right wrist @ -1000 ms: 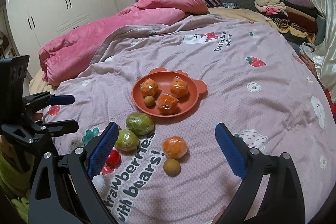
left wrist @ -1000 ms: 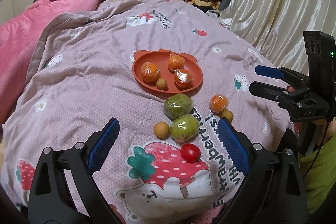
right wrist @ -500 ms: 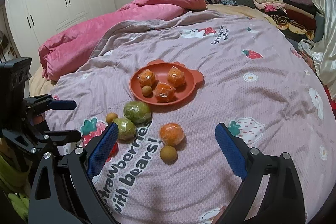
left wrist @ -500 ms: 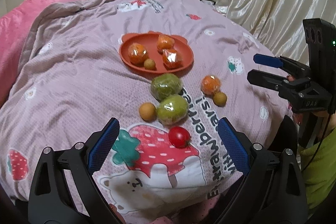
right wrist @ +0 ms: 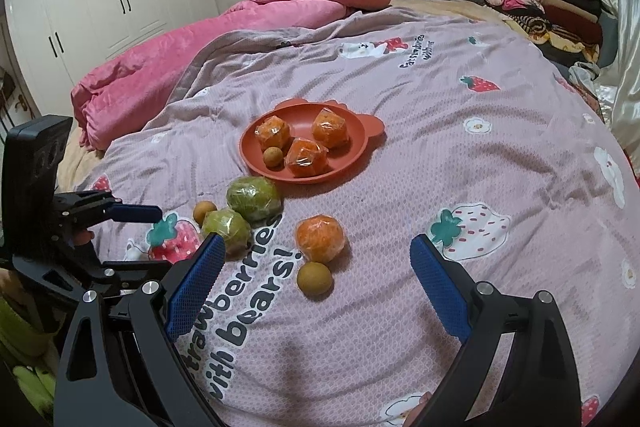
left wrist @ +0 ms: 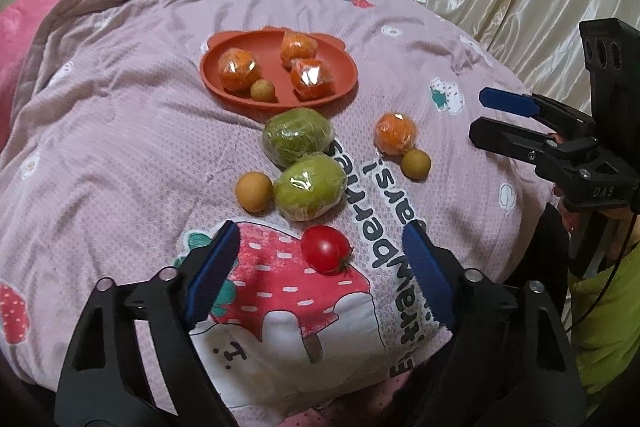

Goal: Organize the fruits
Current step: 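Grasp a bagged orange with the right tool while the left tool grasps a bagged green pear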

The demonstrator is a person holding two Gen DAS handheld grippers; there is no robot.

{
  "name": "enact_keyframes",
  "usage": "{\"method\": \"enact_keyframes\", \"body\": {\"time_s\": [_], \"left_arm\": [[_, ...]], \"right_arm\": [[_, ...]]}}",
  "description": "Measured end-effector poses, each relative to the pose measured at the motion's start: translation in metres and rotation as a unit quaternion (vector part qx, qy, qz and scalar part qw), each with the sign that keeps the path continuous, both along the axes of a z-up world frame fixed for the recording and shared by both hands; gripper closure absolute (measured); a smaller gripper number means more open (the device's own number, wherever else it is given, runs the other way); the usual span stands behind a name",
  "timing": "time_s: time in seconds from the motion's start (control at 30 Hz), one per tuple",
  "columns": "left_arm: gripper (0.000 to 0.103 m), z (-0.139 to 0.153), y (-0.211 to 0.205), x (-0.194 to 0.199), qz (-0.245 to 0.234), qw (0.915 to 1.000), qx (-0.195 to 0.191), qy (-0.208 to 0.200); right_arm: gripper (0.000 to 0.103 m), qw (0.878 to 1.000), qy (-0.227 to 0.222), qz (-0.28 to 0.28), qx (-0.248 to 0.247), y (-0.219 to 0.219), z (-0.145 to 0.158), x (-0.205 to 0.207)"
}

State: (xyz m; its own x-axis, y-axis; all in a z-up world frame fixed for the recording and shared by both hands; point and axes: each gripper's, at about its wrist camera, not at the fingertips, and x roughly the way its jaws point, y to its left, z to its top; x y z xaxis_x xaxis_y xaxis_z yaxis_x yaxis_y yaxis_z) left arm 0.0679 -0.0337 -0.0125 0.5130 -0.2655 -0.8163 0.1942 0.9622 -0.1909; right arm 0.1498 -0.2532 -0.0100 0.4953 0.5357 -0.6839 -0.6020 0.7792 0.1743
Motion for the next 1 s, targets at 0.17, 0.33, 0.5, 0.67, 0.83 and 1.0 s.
{"method": "enact_keyframes", "body": {"time_s": [0.17, 0.33, 0.5, 0.67, 0.83, 1.0], "left_arm": [[0.04, -0.008, -0.006, 0.006, -0.01, 0.9998, -0.004, 0.014], [0.041, -0.014, -0.009, 0.016, -0.01, 0.9997, -0.003, 0.021], [0.043, -0.018, -0.012, 0.025, -0.008, 0.9996, -0.001, 0.026], [0.045, -0.021, -0.012, 0.033, 0.0, 0.9996, 0.002, 0.028], [0.045, -0.021, -0.014, 0.04, 0.002, 0.9996, 0.007, 0.025], [0.047, -0.021, -0.016, 0.045, 0.002, 0.9996, 0.014, 0.022]], "right_arm": [[0.01, 1.0, 0.003, 0.002, 0.002, -0.001, -0.005, 0.002], [0.01, 1.0, 0.007, 0.006, -0.001, -0.001, -0.011, 0.005], [0.01, 1.0, 0.013, 0.006, -0.006, -0.001, -0.02, 0.01], [0.01, 1.0, 0.018, 0.01, -0.008, 0.0, -0.026, 0.014], [0.01, 0.999, 0.015, 0.017, -0.024, 0.006, -0.032, 0.018], [0.012, 0.999, 0.014, 0.023, -0.038, 0.011, -0.037, 0.024]]}}
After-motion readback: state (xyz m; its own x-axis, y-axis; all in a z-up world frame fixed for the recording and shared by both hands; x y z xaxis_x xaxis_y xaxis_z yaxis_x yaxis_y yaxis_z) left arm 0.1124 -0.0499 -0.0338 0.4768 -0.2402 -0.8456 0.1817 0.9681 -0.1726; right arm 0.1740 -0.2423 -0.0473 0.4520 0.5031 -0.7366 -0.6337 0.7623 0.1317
